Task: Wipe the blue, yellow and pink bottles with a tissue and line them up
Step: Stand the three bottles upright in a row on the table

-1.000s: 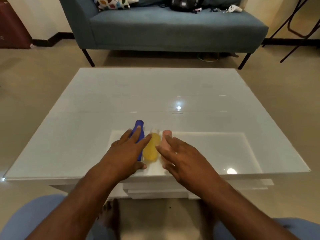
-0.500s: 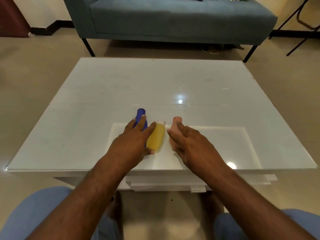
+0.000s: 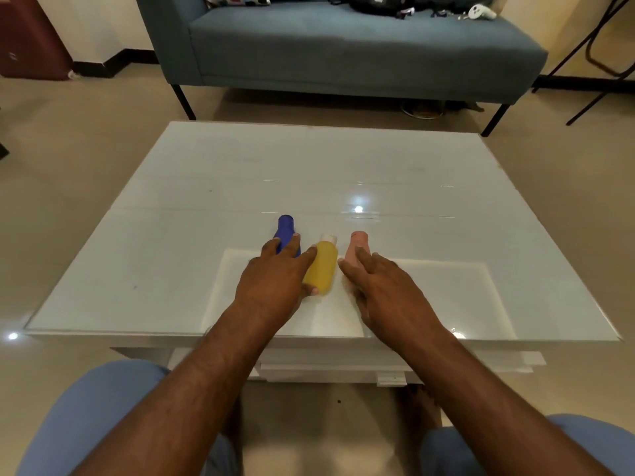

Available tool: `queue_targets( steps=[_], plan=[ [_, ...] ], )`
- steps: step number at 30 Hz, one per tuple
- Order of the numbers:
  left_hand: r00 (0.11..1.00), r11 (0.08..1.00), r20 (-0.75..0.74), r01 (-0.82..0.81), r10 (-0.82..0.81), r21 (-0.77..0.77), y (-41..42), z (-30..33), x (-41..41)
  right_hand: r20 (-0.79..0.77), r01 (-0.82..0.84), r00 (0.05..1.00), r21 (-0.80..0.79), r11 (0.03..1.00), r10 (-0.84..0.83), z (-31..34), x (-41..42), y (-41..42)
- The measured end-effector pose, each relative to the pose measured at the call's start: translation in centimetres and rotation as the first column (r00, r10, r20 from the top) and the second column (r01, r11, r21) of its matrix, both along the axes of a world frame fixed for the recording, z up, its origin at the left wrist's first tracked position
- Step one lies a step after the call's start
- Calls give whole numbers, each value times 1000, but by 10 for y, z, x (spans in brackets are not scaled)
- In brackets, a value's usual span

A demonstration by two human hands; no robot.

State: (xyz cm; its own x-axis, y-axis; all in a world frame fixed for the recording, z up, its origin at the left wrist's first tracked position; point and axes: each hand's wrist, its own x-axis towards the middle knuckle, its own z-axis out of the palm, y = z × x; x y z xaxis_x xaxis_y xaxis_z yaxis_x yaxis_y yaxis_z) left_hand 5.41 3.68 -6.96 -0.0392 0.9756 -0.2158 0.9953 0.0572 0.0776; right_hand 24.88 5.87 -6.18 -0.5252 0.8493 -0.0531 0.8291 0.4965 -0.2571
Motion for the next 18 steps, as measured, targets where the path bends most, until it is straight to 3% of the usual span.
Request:
queue_targets(
  steps=[4,9,18],
  plan=[
    [1000,999,-6,-30,30,-26,-6,2,-5,-14,-37,999,46,998,38,-7,-4,-5],
    [998,997,-4,-61,61,-42,-7,1,-20,101,-48,994,31,998,45,-4,3,-7],
    [998,997,-22,-67,66,-34,-4,4,-23,51,19,999,-76,997,-15,2,3,2]
  ],
)
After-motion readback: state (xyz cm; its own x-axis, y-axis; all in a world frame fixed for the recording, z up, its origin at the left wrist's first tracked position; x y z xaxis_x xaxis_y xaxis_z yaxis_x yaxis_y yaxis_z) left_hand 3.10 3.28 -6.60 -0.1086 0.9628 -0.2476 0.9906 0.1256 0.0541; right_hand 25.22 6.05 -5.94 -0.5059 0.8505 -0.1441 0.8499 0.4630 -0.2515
